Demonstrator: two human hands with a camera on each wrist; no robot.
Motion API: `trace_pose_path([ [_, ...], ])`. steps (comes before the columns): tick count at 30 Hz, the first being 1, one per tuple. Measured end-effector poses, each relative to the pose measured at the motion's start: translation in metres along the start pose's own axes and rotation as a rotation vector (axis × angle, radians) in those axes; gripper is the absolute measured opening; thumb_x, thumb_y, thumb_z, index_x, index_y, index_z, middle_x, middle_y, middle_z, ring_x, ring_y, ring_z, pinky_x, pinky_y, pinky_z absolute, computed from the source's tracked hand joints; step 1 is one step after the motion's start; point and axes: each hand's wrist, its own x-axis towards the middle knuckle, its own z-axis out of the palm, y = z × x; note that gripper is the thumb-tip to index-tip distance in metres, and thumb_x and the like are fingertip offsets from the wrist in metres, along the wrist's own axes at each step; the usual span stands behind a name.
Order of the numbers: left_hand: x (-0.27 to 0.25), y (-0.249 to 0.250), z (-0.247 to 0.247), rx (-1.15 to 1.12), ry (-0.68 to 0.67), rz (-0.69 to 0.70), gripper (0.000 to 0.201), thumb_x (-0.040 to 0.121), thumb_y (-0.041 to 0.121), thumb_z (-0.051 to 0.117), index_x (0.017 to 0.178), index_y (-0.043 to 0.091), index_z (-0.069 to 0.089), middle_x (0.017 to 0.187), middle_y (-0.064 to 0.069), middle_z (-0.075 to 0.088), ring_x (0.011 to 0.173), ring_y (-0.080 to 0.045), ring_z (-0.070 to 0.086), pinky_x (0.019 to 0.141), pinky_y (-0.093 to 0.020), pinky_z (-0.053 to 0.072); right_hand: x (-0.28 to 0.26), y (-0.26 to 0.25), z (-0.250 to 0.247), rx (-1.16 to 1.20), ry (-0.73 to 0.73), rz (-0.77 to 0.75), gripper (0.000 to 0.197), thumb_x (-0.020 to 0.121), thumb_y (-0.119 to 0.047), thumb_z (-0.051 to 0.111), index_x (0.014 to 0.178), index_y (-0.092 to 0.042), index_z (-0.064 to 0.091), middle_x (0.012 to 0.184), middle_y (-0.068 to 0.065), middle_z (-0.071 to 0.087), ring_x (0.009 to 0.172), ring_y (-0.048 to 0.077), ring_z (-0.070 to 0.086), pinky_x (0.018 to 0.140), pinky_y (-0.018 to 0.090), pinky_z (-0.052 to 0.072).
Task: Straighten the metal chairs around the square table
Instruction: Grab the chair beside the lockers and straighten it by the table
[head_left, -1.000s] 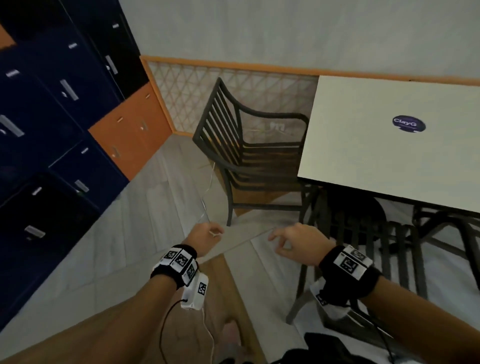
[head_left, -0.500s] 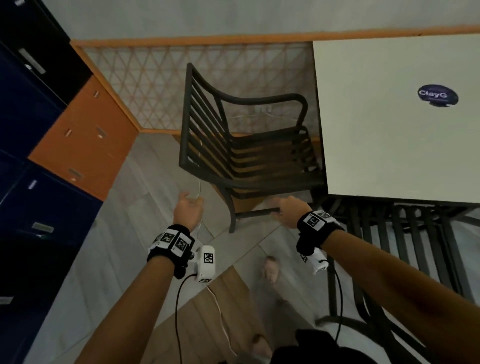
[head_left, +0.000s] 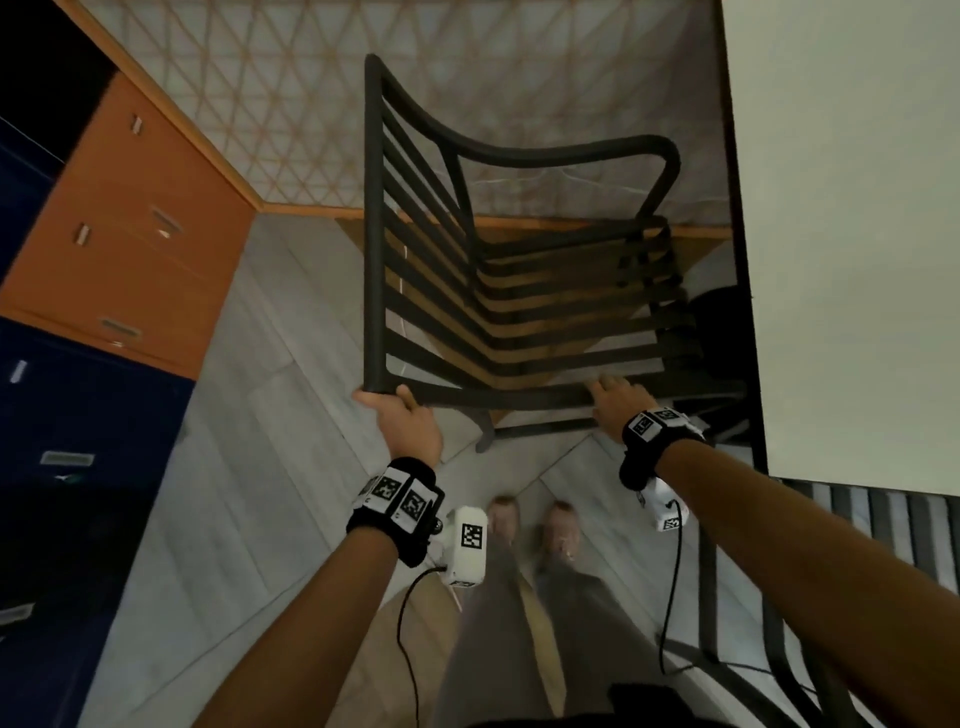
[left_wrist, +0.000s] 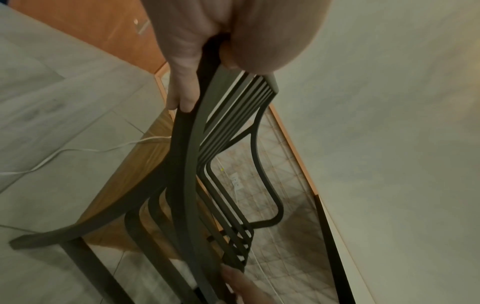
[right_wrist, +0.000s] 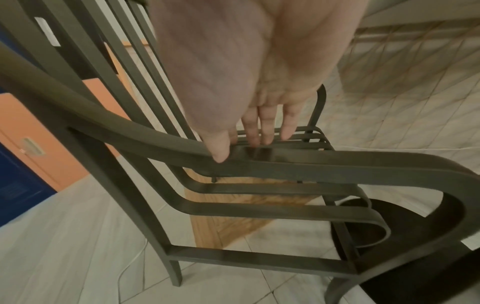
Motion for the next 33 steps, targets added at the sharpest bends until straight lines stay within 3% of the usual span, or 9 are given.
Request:
trace_pose_path([
  [2,0.005,0.001,0.003,0.000,0.002,-0.005,0.048,0.095,0.004,0.032,0.134,0.028,0.016,0.120,-0.016,0.044,0.108,-0.026,0.054,0.099,-0.047,0.049,0.009,0.008,0.003,-0.005,-0.033,0.026,0.048,0.096,-0.018,0.042,0.142,-0.014,0.029,0.145,0.015,0.039,0.131,0.033,0.037,0.110,0.048,0.030],
  [6,0.030,-0.003,0.010,-0.031,0.012,-0.023,0.059,0.097,0.003,0.032,0.142,0.032,0.006,0.112,-0.010,0.041,0.106,-0.018,0.051,0.101,-0.043,0.046,0.024,0.020,0.006,-0.002,-0.043,0.082,0.042,0.096,-0.020,0.042,0.137,-0.021,0.034,0.139,0.012,0.043,0.127,0.034,0.041,0.112,0.056,0.023],
  [11,0.050,0.011,0.022,-0.203,-0.070,-0.112,0.061,0.099,0.007,0.032,0.144,0.033,-0.001,0.124,-0.022,0.042,0.123,-0.032,0.051,0.104,-0.051,0.046,0.041,0.023,-0.002,0.027,-0.029,0.138,0.044,0.096,-0.016,0.041,0.138,-0.025,0.032,0.140,0.011,0.042,0.128,0.037,0.036,0.113,0.061,0.018],
  [14,0.058,0.024,0.036,-0.234,-0.097,-0.109,0.060,0.101,0.010,0.029,0.146,0.027,-0.006,0.124,-0.008,0.040,0.125,-0.027,0.047,0.107,-0.049,0.043,0.048,0.026,-0.012,0.063,-0.025,0.190,0.049,0.093,-0.011,0.043,0.139,-0.027,0.032,0.141,0.011,0.042,0.130,0.036,0.034,0.112,0.066,0.012],
  [19,0.073,0.043,0.059,-0.232,-0.152,-0.063,0.061,0.101,0.008,0.028,0.147,0.022,-0.009,0.099,0.009,0.041,0.112,-0.018,0.046,0.108,-0.049,0.042,0.063,0.034,-0.035,0.136,-0.045,0.271,0.051,0.093,-0.011,0.044,0.139,-0.030,0.033,0.145,0.009,0.037,0.134,0.034,0.028,0.107,0.074,0.006],
  [21,0.080,0.050,0.067,-0.222,-0.161,-0.049,0.066,0.101,0.009,0.028,0.148,0.022,-0.016,0.103,0.009,0.042,0.113,-0.017,0.045,0.109,-0.045,0.041,0.069,0.036,-0.043,0.160,-0.061,0.287,0.048,0.095,-0.013,0.043,0.139,-0.030,0.034,0.144,0.009,0.039,0.133,0.034,0.030,0.106,0.075,0.009],
  [24,0.091,0.058,0.076,-0.192,-0.179,-0.021,0.069,0.101,0.011,0.028,0.147,0.019,-0.024,0.122,-0.002,0.040,0.121,-0.023,0.047,0.107,-0.045,0.043,0.076,0.040,-0.050,0.200,-0.054,0.301,0.045,0.097,-0.016,0.041,0.139,-0.030,0.035,0.140,0.010,0.042,0.131,0.034,0.033,0.105,0.076,0.012],
  [30,0.092,0.068,0.082,-0.171,-0.204,-0.028,0.066,0.101,0.009,0.029,0.149,0.017,-0.016,0.138,-0.012,0.038,0.128,-0.027,0.045,0.106,-0.047,0.043,0.074,0.041,-0.046,0.253,-0.021,0.337,0.044,0.095,-0.016,0.045,0.135,-0.033,0.038,0.133,0.010,0.048,0.128,0.034,0.037,0.105,0.076,0.012],
  [33,0.086,0.068,0.084,-0.160,-0.201,-0.026,0.062,0.101,0.008,0.029,0.149,0.012,-0.011,0.131,-0.010,0.042,0.124,-0.026,0.047,0.107,-0.050,0.043,0.068,0.043,-0.044,0.229,-0.039,0.344,0.043,0.095,-0.016,0.045,0.135,-0.032,0.038,0.133,0.011,0.047,0.126,0.034,0.038,0.103,0.076,0.017],
])
